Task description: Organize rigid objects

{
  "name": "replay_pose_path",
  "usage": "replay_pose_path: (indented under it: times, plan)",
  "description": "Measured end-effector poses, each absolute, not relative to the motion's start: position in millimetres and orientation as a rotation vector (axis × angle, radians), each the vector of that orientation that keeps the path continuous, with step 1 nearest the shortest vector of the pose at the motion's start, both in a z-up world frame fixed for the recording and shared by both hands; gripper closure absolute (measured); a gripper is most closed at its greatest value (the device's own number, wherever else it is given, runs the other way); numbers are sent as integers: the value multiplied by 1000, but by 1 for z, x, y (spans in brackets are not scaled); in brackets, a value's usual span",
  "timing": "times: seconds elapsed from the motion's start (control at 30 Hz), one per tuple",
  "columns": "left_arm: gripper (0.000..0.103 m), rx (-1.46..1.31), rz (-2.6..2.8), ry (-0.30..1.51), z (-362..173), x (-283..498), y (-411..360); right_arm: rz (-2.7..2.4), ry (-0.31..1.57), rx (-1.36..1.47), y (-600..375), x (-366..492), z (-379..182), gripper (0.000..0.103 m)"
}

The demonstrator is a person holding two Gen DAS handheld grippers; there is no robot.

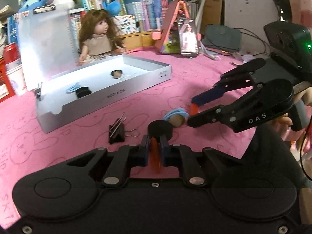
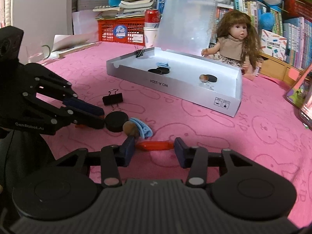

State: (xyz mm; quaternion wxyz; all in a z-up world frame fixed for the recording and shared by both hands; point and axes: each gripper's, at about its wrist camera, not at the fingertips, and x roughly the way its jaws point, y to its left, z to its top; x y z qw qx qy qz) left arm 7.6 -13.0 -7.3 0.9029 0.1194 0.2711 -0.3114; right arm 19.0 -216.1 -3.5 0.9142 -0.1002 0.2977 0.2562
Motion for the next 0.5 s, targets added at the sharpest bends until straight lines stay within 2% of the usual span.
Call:
replay_pose_path:
  times: [0.13,0.2,0.5]
  plan:
    - [85,276,-612,571,-5,-1,-12,517,613,-196,-217,19,-4,52]
    - [78,305,-602,561,-4,-6,-12,513,611,-196,-216,18,-4,52]
    - [78,371,-496,563,-4,-16,-3,497,607,-198,-215,14,-5,52]
